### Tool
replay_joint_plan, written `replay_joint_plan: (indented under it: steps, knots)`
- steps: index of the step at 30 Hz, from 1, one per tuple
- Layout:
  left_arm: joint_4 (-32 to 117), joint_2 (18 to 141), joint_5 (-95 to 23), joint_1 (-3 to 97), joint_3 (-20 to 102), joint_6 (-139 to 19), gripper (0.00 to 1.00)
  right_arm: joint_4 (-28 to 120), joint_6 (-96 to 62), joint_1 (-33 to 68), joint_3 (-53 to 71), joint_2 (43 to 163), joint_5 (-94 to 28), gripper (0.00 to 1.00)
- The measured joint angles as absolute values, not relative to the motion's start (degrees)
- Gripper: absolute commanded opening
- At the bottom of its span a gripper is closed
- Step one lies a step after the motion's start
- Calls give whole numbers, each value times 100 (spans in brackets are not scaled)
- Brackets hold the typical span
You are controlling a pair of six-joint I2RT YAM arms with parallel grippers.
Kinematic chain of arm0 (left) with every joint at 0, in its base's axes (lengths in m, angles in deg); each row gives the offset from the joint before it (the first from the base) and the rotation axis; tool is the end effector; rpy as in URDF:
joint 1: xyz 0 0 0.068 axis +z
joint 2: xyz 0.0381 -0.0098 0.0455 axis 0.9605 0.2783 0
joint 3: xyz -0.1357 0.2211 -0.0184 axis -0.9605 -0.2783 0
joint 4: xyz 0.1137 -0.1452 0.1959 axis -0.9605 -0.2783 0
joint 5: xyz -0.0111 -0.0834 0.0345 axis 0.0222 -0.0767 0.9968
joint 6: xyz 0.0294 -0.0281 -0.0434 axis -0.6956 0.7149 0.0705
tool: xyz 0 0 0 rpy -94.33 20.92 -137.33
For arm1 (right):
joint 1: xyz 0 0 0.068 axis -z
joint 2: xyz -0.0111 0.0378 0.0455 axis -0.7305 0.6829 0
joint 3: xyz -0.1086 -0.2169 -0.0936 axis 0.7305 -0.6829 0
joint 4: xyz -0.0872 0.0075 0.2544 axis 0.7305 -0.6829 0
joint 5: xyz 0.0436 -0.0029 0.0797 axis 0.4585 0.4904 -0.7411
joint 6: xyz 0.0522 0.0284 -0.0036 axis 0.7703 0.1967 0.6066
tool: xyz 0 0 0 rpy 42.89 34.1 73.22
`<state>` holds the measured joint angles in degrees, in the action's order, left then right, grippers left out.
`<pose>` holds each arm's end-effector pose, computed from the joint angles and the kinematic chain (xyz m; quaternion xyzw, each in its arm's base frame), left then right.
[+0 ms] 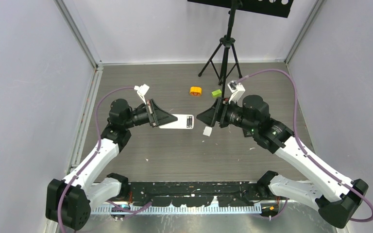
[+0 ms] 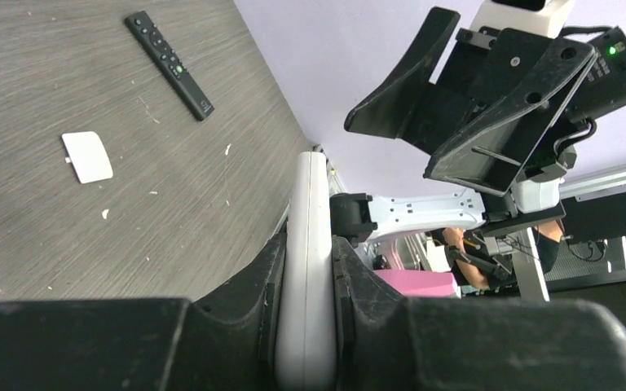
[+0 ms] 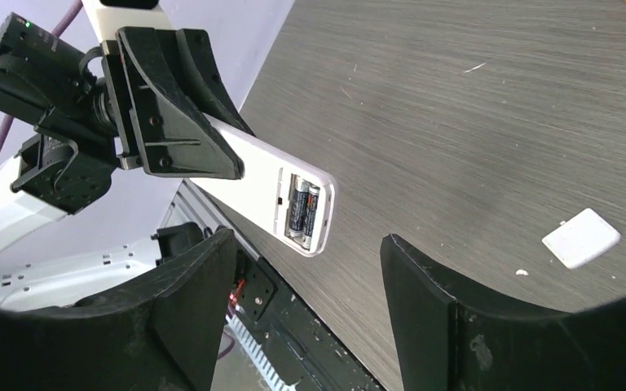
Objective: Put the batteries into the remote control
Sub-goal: Load the battery into the remote control.
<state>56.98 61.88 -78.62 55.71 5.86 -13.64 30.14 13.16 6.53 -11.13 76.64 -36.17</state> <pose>0.2227 -0.1084 0.2867 0.0533 0.7192 -0.6257 0.2974 0.1774 0.1618 0.3509 -0.0798 0.7903 0.4359 0.4232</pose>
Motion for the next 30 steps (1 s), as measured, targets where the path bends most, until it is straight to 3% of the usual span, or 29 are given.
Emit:
replay_joint_plan:
  steps: [7, 13, 19, 25, 30]
  knots:
    - [5937, 6175, -8290, 5569, 475, -1307, 0, 3246, 1130, 703, -1159, 8067, -4623, 83]
    - [6269, 5777, -8679, 5569, 409, -1165, 0, 4407, 1788, 699, -1776, 8309, -5224, 80]
    - [6673, 5712, -8878, 5573, 407, -805, 0, 5751, 2588, 699, -2154, 8384, -5700, 60]
    - [7143, 5762, -8924, 5569, 407, -267, 1, 6844, 3257, 648, -2165, 8576, -5960, 32]
    - [7454, 5808, -8852, 5571, 407, 225, 12, 7451, 3692, 578, -2224, 8665, -5973, 16]
